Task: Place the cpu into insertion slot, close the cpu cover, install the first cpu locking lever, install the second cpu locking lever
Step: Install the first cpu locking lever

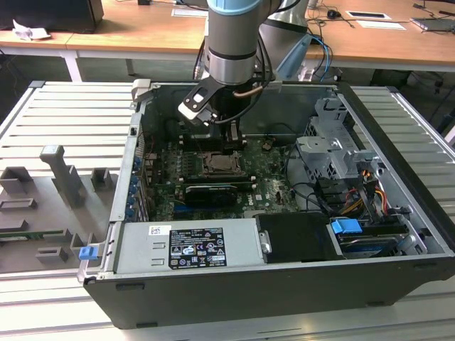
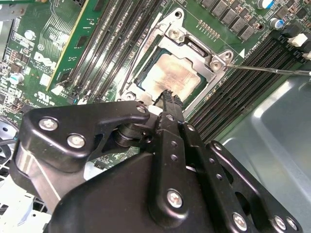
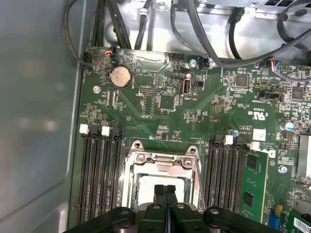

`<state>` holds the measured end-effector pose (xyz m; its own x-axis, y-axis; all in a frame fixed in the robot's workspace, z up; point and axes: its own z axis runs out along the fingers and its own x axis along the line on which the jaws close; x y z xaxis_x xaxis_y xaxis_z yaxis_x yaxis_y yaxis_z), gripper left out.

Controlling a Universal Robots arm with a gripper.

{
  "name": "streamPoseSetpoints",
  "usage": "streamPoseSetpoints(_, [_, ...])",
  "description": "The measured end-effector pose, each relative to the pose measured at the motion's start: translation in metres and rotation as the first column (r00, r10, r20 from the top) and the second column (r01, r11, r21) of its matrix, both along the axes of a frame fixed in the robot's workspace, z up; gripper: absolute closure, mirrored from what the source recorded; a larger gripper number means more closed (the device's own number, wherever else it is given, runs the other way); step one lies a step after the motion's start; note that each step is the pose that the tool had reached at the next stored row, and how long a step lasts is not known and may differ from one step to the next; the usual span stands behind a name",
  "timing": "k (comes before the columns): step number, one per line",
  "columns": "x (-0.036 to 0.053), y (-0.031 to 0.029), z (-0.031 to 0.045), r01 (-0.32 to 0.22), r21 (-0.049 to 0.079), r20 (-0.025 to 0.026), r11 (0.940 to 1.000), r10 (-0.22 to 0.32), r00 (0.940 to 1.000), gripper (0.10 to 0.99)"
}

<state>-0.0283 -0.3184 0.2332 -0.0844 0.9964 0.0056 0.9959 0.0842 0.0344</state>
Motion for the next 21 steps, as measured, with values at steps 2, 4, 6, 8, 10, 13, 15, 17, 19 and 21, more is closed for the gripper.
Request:
streamPoseSetpoints(2, [0.0000, 0.0000, 0.0008, 0.000, 0.000, 0.0002, 1.0000, 0.000, 1.0000, 0.980])
streamPoseSetpoints(4, [0.0000, 0.0000, 0.0012, 0.000, 0.000, 0.0001, 1.0000, 0.000, 1.0000, 0.980])
streamPoseSetpoints(6, [0.0000, 0.0000, 0.0017, 0.000, 0.000, 0.0001, 1.0000, 0.000, 1.0000, 0.980])
streamPoseSetpoints(8, [0.0000, 0.0000, 0.0027, 0.000, 0.000, 0.0001, 1.0000, 0.000, 1.0000, 0.980])
streamPoseSetpoints(10, [0.0000, 0.0000, 0.0033, 0.000, 0.000, 0.0002, 1.0000, 0.000, 1.0000, 0.980])
streamPoseSetpoints(13, [0.0000, 0.0000, 0.0039, 0.000, 0.001, 0.0002, 1.0000, 0.000, 1.0000, 0.980])
streamPoseSetpoints(15, [0.0000, 0.0000, 0.0045, 0.000, 0.000, 0.0001, 1.0000, 0.000, 1.0000, 0.980])
streamPoseSetpoints(17, [0.0000, 0.0000, 0.0050, 0.000, 0.000, 0.0001, 1.0000, 0.000, 1.0000, 0.980])
streamPoseSetpoints(19, [0.0000, 0.0000, 0.0055, 0.000, 0.000, 0.0001, 1.0000, 0.000, 1.0000, 0.980])
streamPoseSetpoints(21, [0.0000, 0.0000, 0.0057, 0.000, 0.000, 0.0001, 1.0000, 0.000, 1.0000, 0.980])
